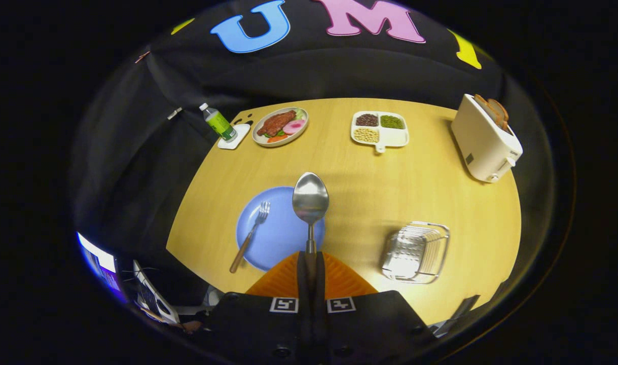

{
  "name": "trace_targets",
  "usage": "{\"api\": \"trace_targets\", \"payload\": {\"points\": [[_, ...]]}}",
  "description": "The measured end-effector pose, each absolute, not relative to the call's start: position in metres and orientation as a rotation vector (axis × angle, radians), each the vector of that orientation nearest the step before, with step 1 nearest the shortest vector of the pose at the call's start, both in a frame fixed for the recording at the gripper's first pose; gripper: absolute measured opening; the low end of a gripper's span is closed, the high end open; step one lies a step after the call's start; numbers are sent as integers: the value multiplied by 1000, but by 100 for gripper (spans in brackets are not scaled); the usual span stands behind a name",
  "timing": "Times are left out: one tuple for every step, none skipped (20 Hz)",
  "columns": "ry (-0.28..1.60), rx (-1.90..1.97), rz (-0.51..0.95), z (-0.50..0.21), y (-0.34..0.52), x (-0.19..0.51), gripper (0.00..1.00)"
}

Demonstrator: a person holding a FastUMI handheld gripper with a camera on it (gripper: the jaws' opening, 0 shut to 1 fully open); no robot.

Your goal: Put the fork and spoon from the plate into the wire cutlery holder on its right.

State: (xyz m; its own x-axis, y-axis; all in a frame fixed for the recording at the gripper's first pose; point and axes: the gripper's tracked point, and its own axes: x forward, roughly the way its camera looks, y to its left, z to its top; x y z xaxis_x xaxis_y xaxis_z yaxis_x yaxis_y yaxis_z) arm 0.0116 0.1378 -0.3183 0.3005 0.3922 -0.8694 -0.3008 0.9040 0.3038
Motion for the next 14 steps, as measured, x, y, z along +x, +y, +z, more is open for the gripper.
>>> {"api": "trace_targets", "payload": {"points": [[1208, 51, 448, -317, 112, 11, 6], [1243, 14, 434, -319, 88, 10, 6], [1290, -15, 422, -322, 67, 8, 6], [1348, -42, 421, -325, 51, 0, 6], [1396, -67, 425, -328, 39, -3, 6], [1447, -90, 430, -333, 29, -8, 6], [1491, -110, 436, -338, 23, -10, 6], [1526, -125, 435, -344, 19, -10, 6], [1559, -139, 437, -349, 17, -9, 6], [1589, -147, 440, -355, 17, -8, 6], [1621, -152, 441, -359, 18, -7, 6], [1651, -162, 443, -362, 17, -6, 6], [1677, -174, 448, -367, 20, -6, 6], [1701, -182, 449, -372, 21, -3, 6]]}}
